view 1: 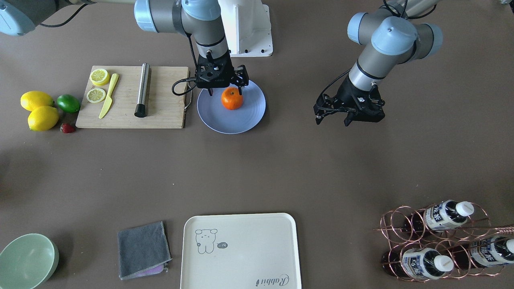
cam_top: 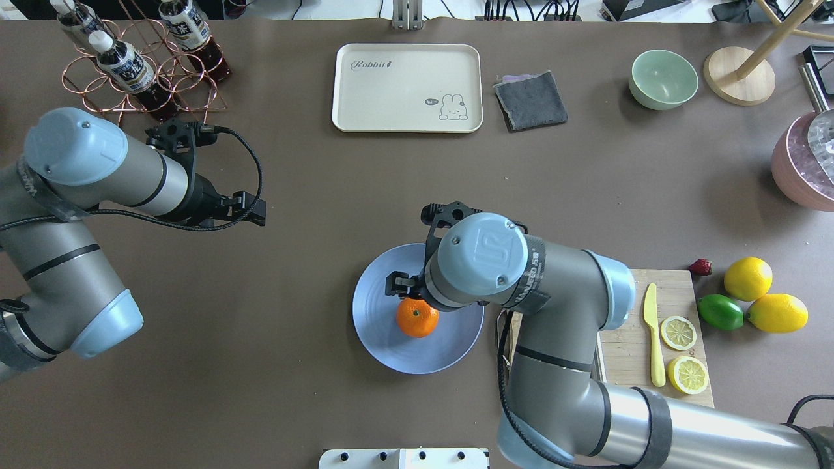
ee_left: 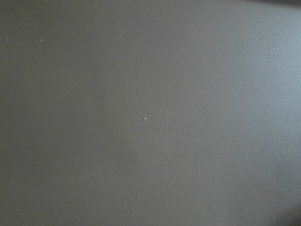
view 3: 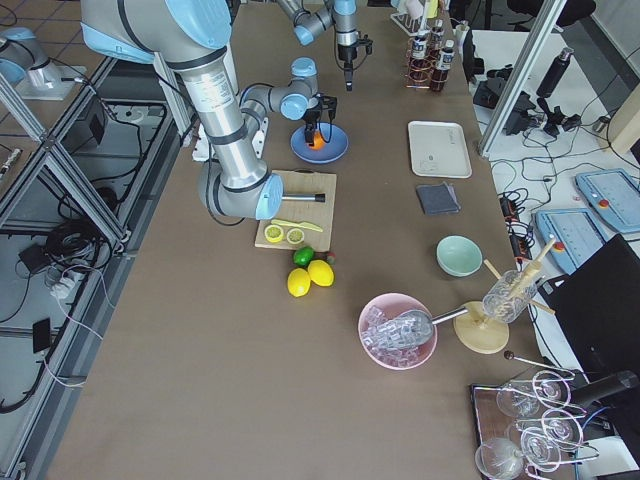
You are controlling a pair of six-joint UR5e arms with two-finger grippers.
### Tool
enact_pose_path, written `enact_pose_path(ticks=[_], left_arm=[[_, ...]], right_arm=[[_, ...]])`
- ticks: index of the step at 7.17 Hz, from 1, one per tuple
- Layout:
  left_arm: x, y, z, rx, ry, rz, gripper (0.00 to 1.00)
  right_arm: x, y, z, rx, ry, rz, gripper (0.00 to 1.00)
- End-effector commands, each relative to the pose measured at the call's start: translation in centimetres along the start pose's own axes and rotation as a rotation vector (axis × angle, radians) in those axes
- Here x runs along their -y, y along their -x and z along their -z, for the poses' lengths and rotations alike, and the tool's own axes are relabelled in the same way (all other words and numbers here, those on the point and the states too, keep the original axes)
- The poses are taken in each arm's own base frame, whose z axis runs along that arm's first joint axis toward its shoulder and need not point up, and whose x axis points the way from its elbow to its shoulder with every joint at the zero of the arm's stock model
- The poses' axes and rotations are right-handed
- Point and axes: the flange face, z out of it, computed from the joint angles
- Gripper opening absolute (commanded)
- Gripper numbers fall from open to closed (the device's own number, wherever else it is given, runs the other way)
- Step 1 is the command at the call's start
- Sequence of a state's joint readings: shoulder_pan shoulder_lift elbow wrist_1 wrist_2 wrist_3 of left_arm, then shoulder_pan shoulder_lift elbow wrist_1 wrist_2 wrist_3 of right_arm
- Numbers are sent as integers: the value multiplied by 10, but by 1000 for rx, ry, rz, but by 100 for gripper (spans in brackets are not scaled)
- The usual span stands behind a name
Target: Pick orange to plate
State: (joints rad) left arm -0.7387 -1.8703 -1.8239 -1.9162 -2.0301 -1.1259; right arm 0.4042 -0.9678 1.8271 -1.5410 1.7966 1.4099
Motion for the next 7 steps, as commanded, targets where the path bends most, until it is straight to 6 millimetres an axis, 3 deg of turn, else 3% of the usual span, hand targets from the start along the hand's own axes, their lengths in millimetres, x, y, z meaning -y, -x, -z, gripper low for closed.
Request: enact_pose_path(ticks=[1,2,3,4,5,7], left_arm=[[32,58,44,55,4,-80,97],[41,105,66,61,13,-118,97],[49,165,92,75,15,-160,97],[46,222,113,86,28,-208,97],[35,278,133,81,45,-216,97],[7,360,158,123,44,-202,97]], right_arm=[[79,-84,63,11,11,17,100],[105,-140,85,0,19,54,100],[129,-206,111,-7,31,99,100],[144,-273,133,-21,41,137,100],[152,-341,151,-40,48,191,100],[148,-490,175,-100,78,335,100]])
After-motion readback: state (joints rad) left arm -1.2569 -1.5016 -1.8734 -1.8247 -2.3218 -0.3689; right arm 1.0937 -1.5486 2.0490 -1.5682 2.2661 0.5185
